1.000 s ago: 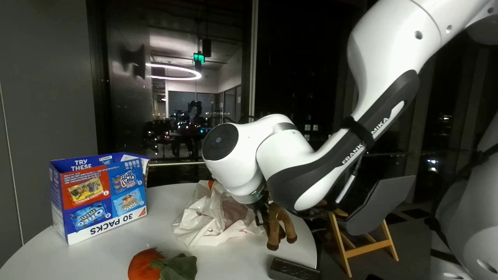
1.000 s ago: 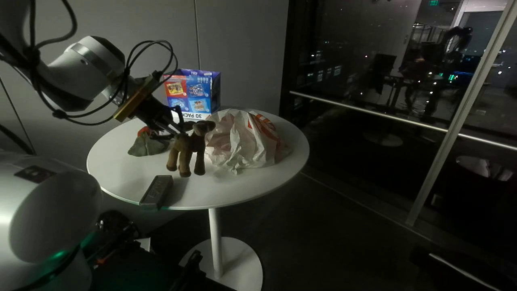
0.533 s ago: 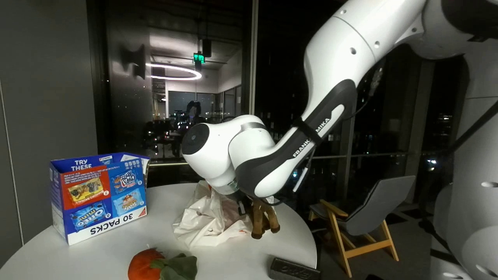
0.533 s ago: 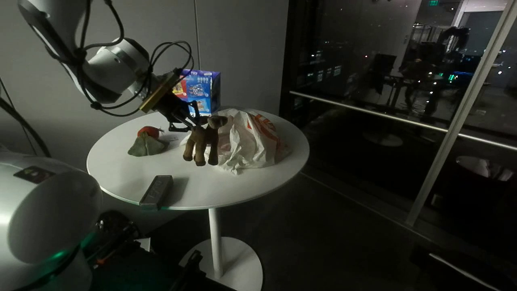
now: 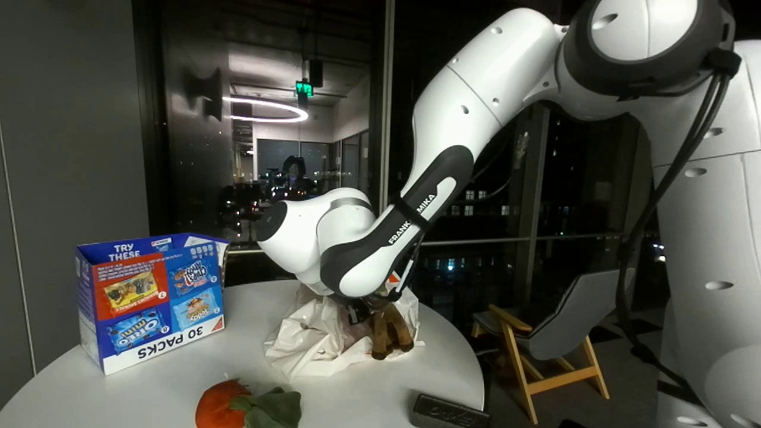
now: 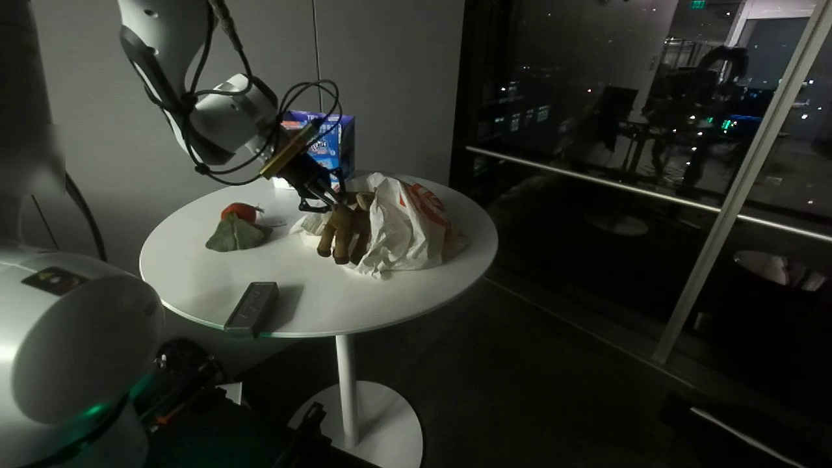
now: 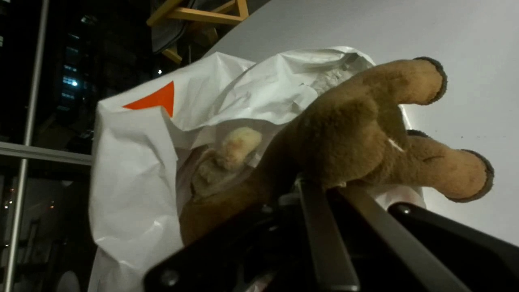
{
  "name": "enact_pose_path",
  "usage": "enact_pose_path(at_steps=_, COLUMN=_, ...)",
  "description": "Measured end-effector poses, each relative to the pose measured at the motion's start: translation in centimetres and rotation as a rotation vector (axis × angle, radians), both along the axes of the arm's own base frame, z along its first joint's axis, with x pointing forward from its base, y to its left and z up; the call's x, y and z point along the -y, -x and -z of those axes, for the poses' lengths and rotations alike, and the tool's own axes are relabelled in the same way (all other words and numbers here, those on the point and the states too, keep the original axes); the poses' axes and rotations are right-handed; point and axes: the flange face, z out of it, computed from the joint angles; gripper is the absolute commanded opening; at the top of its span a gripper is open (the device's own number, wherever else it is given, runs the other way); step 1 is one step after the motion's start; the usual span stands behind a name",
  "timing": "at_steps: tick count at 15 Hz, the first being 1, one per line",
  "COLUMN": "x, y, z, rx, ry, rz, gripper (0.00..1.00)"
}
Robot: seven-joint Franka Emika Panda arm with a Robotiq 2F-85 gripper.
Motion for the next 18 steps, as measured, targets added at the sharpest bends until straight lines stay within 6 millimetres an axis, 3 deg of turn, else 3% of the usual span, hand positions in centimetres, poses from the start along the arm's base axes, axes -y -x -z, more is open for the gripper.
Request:
enact_pose_path(at_steps=6, x=-1.2, y=-2.4, z=0.0, rx=0.034, ry=0.021, rz=-0.051, gripper=0.08)
enact_pose_path(at_steps=11, x=-0.1, y=-3.4, z=1.1, rx=0.091, ry=0.149, rz=-0.120, gripper=0.06)
enact_pose_path(at_steps=12, x=0.3, y=-3.6, z=1.5, rx=0.101, ry=0.182, rz=-0.130, gripper=0.32)
enact_pose_path(at_steps=14, x=1.0, y=-3.8, z=2.5, rx=0.107, ry=0.229, rz=-0.135, gripper=0.38)
enact_pose_path(at_steps=18, x=1.2, y=-3.4, z=4.1, rx=0.069, ry=0.207, rz=-0.134, gripper=0.70)
